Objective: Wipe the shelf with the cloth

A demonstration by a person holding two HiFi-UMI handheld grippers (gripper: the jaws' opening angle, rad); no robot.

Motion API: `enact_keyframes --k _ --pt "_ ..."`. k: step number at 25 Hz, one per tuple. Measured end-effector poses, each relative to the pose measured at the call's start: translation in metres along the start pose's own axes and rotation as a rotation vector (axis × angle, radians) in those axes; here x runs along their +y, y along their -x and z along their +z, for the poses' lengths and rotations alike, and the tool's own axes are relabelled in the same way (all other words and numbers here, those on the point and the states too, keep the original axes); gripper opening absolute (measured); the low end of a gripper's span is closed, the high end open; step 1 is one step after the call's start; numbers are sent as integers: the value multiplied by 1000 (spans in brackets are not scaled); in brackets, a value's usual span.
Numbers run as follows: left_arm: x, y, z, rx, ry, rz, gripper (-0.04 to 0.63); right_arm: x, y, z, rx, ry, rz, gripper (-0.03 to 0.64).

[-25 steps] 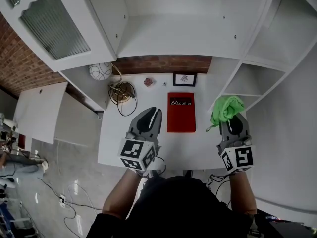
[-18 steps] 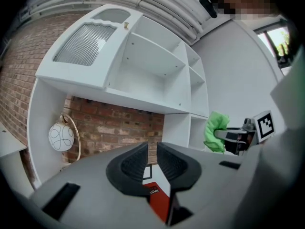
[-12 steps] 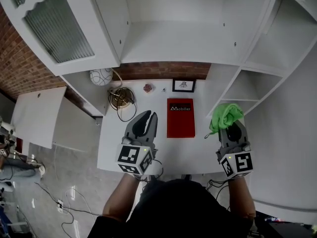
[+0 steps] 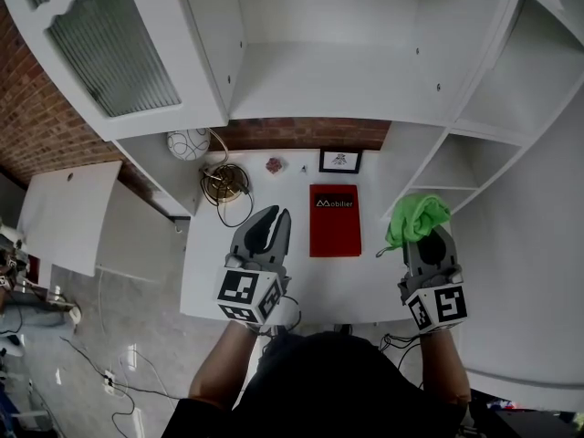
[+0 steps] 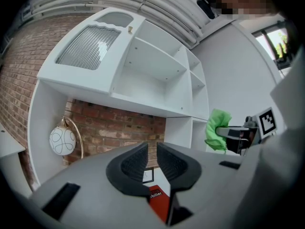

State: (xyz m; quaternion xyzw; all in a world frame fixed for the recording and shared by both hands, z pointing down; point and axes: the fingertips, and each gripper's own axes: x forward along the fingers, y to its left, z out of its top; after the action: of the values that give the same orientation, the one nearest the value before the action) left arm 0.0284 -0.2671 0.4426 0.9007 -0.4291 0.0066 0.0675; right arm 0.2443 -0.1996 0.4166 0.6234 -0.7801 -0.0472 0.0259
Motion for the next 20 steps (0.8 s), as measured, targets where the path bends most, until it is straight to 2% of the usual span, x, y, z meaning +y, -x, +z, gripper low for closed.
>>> enact_keyframes --k 20 --pt "4 -7 -1 11 0 -19 57 -1 -1 -3 14 4 -20 52"
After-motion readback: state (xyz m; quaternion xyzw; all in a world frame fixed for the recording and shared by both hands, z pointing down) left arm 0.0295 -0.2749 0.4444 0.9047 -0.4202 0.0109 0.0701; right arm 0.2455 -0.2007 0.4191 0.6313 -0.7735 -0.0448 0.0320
